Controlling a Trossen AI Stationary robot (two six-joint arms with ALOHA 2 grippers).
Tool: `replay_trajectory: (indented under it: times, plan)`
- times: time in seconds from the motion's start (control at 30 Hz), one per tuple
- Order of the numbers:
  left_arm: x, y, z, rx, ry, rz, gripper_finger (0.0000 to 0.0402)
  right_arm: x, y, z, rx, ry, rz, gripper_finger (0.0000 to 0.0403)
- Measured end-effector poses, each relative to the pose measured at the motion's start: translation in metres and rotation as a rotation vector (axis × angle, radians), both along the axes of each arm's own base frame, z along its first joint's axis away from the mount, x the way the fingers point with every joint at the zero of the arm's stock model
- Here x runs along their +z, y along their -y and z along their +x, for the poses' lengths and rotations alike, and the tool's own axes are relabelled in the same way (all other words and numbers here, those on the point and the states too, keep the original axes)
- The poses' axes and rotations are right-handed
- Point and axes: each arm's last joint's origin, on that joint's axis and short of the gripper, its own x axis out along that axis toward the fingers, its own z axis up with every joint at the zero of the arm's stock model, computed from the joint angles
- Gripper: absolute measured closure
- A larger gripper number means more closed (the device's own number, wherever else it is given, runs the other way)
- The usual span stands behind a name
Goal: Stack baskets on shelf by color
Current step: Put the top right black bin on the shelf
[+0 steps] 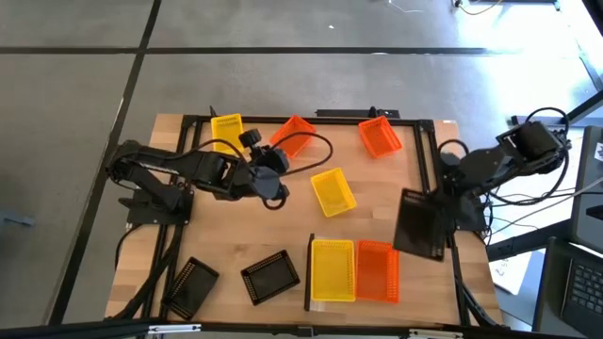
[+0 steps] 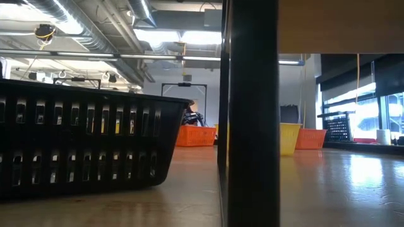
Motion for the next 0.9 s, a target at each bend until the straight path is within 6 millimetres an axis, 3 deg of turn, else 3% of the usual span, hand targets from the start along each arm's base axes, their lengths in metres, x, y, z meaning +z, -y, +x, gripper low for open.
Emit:
replay_trajectory:
  times: [0.27,0.53,0.9]
  plan:
    - [-0.001,-0.008,0.002,-0.014,-0.01,-0.036,0.0338,-0.031,-0.012,-0.005,0.141,-0.178,0.101,0.0401]
    - [-0.005,-0.018,0.007,-0.19,-0.04,-0.246,0.0338,-0.06,-0.026,0.0,0.17,-0.333,0.131,0.0401]
    - [-0.008,-0.018,0.01,-0.462,-0.068,-0.528,0.0338,-0.084,-0.047,0.013,0.163,-0.289,0.121,0.0401]
